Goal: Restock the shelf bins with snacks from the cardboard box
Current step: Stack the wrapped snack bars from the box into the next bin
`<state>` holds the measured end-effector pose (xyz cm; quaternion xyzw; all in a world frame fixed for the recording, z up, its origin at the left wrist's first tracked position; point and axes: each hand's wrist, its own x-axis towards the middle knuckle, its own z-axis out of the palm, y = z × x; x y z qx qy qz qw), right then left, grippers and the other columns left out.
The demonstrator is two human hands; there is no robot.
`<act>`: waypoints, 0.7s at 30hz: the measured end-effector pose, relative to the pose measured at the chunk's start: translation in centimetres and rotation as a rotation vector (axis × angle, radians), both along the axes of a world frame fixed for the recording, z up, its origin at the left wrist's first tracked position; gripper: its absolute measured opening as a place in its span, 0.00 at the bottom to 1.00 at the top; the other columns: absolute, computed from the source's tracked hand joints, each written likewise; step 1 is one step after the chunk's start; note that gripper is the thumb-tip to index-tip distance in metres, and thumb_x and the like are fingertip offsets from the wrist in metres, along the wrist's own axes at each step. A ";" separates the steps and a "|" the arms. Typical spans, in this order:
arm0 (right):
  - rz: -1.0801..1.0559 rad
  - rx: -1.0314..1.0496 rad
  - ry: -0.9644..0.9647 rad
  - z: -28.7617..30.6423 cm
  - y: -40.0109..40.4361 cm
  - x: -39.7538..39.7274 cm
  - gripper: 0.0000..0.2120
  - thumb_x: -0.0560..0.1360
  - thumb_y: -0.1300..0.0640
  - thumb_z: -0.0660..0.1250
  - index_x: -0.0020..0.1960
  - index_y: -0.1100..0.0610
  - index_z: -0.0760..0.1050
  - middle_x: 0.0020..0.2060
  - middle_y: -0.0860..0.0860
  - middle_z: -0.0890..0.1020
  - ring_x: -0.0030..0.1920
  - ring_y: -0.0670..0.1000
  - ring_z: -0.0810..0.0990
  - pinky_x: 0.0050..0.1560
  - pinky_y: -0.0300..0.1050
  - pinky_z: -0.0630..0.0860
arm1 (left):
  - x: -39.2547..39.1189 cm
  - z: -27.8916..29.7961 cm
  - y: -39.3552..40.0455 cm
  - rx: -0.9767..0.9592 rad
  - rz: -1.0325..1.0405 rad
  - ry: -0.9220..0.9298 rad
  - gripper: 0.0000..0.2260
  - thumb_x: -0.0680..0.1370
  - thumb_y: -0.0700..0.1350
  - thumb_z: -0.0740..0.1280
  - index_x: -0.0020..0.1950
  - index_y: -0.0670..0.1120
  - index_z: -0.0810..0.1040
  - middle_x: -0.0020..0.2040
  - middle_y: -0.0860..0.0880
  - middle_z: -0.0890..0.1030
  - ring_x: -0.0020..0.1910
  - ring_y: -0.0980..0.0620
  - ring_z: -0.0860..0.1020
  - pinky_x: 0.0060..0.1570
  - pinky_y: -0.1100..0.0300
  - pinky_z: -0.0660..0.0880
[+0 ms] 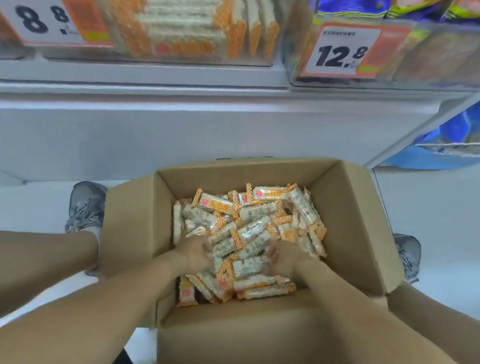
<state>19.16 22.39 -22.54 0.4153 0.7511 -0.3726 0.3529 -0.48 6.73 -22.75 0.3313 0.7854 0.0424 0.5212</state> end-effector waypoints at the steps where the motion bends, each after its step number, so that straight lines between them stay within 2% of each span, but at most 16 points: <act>1: 0.030 -0.045 -0.042 -0.4 -0.8 0.3 0.26 0.72 0.48 0.77 0.65 0.53 0.73 0.59 0.51 0.79 0.56 0.54 0.79 0.55 0.46 0.75 | 0.8 -0.8 -0.5 -0.039 -0.052 -0.011 0.14 0.76 0.46 0.74 0.58 0.48 0.75 0.59 0.50 0.75 0.60 0.50 0.76 0.58 0.62 0.74; 4: 0.095 -0.112 -0.089 -1.0 -1.7 0.9 0.34 0.67 0.42 0.80 0.65 0.51 0.69 0.60 0.49 0.76 0.54 0.52 0.75 0.52 0.46 0.70 | 2.8 -2.0 -0.8 -0.084 -0.231 -0.006 0.18 0.73 0.52 0.76 0.59 0.51 0.76 0.58 0.50 0.78 0.57 0.50 0.77 0.57 0.60 0.75; 6: 0.162 -0.121 -0.110 -1.1 -1.7 0.6 0.34 0.62 0.37 0.81 0.61 0.47 0.71 0.59 0.46 0.75 0.57 0.52 0.75 0.60 0.51 0.70 | 3.2 -2.0 -0.5 -0.102 -0.430 0.037 0.17 0.74 0.53 0.75 0.59 0.53 0.76 0.57 0.51 0.78 0.56 0.49 0.77 0.58 0.55 0.76; 8: 0.205 -0.141 -0.152 -1.3 -1.7 0.7 0.34 0.56 0.33 0.80 0.56 0.43 0.73 0.58 0.42 0.74 0.61 0.52 0.75 0.69 0.62 0.66 | 3.7 -1.9 -0.3 -0.129 -0.508 0.037 0.15 0.75 0.50 0.74 0.58 0.51 0.75 0.55 0.50 0.80 0.54 0.48 0.79 0.56 0.51 0.78; 10: 0.234 -0.161 -0.174 -1.1 -2.0 0.9 0.31 0.61 0.34 0.80 0.58 0.42 0.72 0.63 0.43 0.74 0.64 0.53 0.74 0.71 0.62 0.64 | 4.3 -1.7 -0.2 -0.148 -0.489 0.020 0.17 0.75 0.52 0.73 0.59 0.47 0.76 0.55 0.47 0.80 0.53 0.47 0.79 0.54 0.50 0.78; 12: 0.243 -0.179 -0.170 -1.2 -2.4 1.1 0.27 0.69 0.38 0.77 0.62 0.45 0.71 0.67 0.47 0.73 0.66 0.54 0.74 0.68 0.55 0.69 | 5.2 -1.6 -0.1 -0.149 -0.452 0.005 0.19 0.75 0.54 0.73 0.60 0.44 0.77 0.55 0.45 0.81 0.54 0.46 0.79 0.53 0.52 0.77; 15: 0.255 -0.173 -0.133 -1.0 -3.2 1.2 0.24 0.75 0.42 0.72 0.65 0.49 0.69 0.69 0.51 0.72 0.66 0.56 0.74 0.65 0.54 0.72 | 6.2 -1.7 -0.2 -0.152 -0.357 -0.043 0.21 0.75 0.54 0.72 0.60 0.41 0.77 0.55 0.44 0.82 0.54 0.45 0.80 0.50 0.53 0.77; 19: 0.185 -0.198 -0.035 -0.1 -2.7 1.3 0.20 0.79 0.43 0.68 0.67 0.49 0.71 0.73 0.51 0.69 0.68 0.56 0.72 0.64 0.51 0.71 | 6.4 -1.9 -0.2 -0.150 -0.224 -0.118 0.22 0.74 0.58 0.74 0.58 0.44 0.76 0.55 0.47 0.80 0.55 0.48 0.79 0.60 0.51 0.77; 21: 0.140 -0.217 0.016 1.2 -1.6 1.0 0.18 0.79 0.42 0.67 0.65 0.47 0.72 0.75 0.49 0.67 0.71 0.56 0.70 0.67 0.50 0.69 | 5.8 -0.6 0.2 -0.105 -0.179 -0.128 0.27 0.73 0.58 0.74 0.64 0.44 0.75 0.62 0.47 0.78 0.61 0.48 0.77 0.63 0.52 0.75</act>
